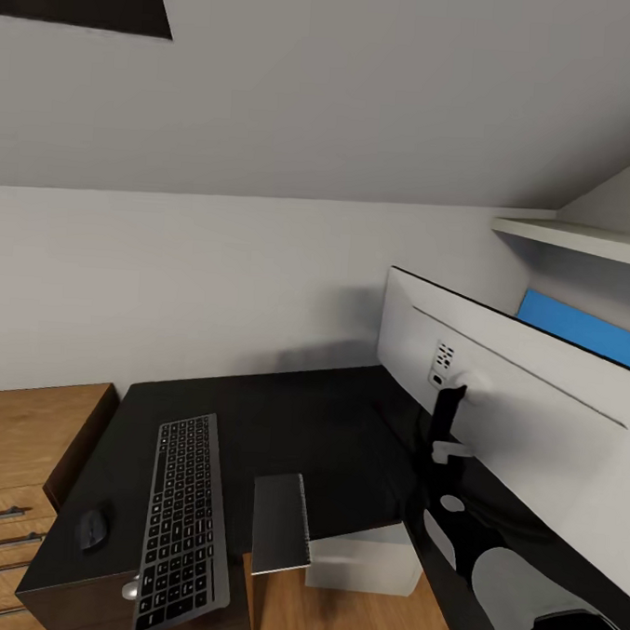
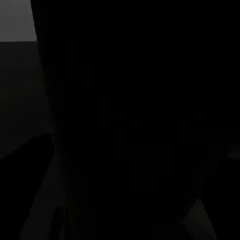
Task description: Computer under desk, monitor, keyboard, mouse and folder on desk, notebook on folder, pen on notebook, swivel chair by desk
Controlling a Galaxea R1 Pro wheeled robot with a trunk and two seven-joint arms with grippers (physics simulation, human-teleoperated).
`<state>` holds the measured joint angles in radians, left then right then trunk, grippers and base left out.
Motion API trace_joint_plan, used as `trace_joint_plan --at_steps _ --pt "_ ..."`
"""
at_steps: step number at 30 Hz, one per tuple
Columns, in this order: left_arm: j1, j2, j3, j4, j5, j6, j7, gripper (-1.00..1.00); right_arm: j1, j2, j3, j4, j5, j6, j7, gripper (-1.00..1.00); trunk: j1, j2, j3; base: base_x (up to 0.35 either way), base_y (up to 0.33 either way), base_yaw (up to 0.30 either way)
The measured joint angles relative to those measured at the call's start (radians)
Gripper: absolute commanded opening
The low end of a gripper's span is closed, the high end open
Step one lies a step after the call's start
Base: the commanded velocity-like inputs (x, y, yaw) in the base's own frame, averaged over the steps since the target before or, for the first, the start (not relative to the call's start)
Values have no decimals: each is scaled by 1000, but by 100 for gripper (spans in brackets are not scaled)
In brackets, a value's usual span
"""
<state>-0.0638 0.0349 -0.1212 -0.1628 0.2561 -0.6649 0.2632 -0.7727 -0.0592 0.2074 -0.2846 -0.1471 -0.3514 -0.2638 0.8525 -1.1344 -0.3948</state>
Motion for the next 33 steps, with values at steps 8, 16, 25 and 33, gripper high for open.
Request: trace_joint_plan --at_steps 8,16,25,33 --pt "0 1 1 0 1 0 0 100 0 0 -2 2 -1 -1 0 -100 0 0 0 0 0 0" --pt "0 2 1 0 0 0 0 100 0 -1 2 2 2 1 3 -100 0 0 0 -17 0 0" --pt "0 2 1 0 1 0 0 100 0 -1 0 1 0 1 3 -100 1 0 0 -250 0 0" --pt "0 2 1 0 1 0 0 100 0 -2 0 1 -1 0 3 -100 1 0 0 -272 0 0"
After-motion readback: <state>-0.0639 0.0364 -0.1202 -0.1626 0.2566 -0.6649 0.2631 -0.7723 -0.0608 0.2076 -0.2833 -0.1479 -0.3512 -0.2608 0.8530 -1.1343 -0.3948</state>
